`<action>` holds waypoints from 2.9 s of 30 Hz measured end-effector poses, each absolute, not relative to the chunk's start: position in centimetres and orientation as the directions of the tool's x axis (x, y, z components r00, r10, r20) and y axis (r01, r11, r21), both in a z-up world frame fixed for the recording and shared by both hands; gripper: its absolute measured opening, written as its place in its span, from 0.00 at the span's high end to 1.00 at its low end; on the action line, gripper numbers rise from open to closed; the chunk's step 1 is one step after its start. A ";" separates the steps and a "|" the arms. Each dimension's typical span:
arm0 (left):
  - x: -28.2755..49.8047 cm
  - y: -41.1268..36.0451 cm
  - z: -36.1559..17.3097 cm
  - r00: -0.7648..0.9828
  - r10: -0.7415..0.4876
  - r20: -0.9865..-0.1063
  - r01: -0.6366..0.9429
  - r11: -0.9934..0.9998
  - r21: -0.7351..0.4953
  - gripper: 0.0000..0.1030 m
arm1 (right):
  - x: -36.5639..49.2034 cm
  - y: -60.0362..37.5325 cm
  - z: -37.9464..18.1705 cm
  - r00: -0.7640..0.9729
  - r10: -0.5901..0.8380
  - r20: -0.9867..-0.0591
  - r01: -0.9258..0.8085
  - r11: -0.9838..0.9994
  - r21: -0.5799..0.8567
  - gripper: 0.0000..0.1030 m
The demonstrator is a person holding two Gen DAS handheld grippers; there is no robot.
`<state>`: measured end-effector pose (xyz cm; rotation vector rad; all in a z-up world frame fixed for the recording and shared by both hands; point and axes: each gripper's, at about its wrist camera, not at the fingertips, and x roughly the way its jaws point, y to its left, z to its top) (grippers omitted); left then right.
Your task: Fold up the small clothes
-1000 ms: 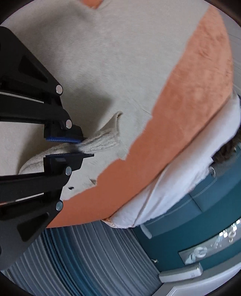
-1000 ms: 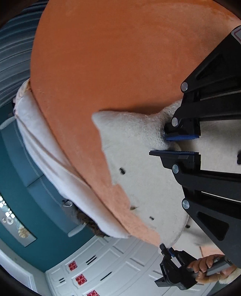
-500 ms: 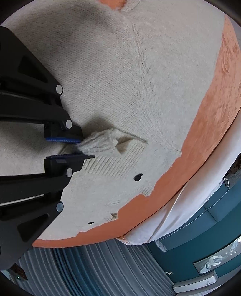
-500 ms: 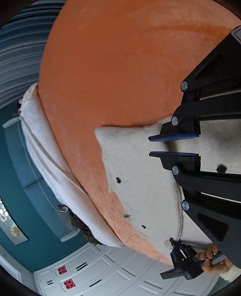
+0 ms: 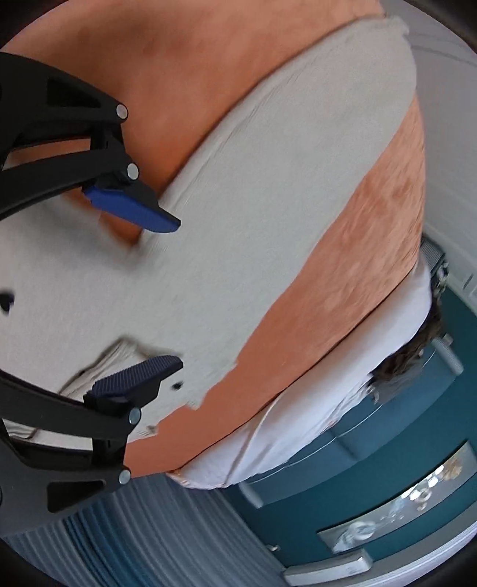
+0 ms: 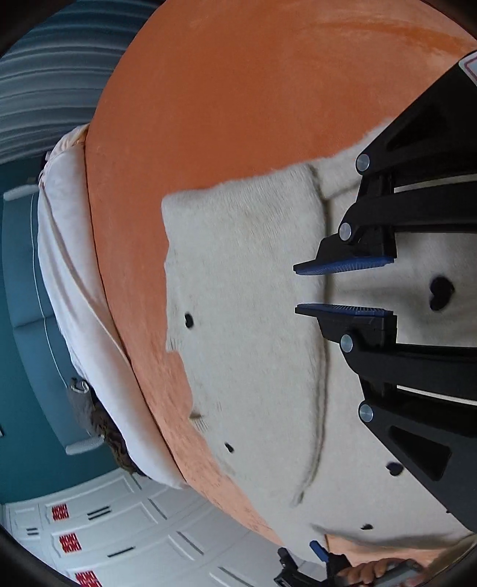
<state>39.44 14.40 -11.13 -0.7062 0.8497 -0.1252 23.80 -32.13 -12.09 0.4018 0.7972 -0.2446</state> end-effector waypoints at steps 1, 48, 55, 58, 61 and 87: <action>39.7 17.7 -11.2 0.672 -0.317 -0.669 -0.236 0.765 -0.600 0.32 | 23.7 -31.1 -12.5 0.677 -0.044 -0.735 0.334 0.908 0.254 0.81; 40.8 6.8 -12.5 0.527 -0.464 -0.712 -0.202 0.745 -0.635 0.27 | 29.3 -32.4 -11.8 0.632 0.085 -0.771 0.373 0.838 0.398 0.36; 42.5 8.3 -12.9 0.583 -0.510 -0.633 -0.229 0.644 -0.730 0.84 | 33.0 -31.1 -11.7 0.627 0.118 -0.770 0.353 0.838 0.416 0.91; 42.1 8.3 -10.3 0.647 -0.479 -0.593 -0.139 0.691 -0.709 0.91 | 31.3 -32.1 -6.1 0.781 0.136 -0.609 0.266 0.811 0.522 0.92; 41.7 6.9 -10.3 0.640 -0.458 -0.617 -0.080 0.759 -0.646 0.91 | 29.2 -33.2 -4.7 0.820 0.012 -0.572 0.283 0.861 0.424 0.93; 38.5 6.3 -16.0 0.673 -0.411 -0.614 -0.031 0.814 -0.579 0.89 | 38.8 -17.8 -5.3 0.618 0.304 -0.725 -0.088 0.943 0.321 0.80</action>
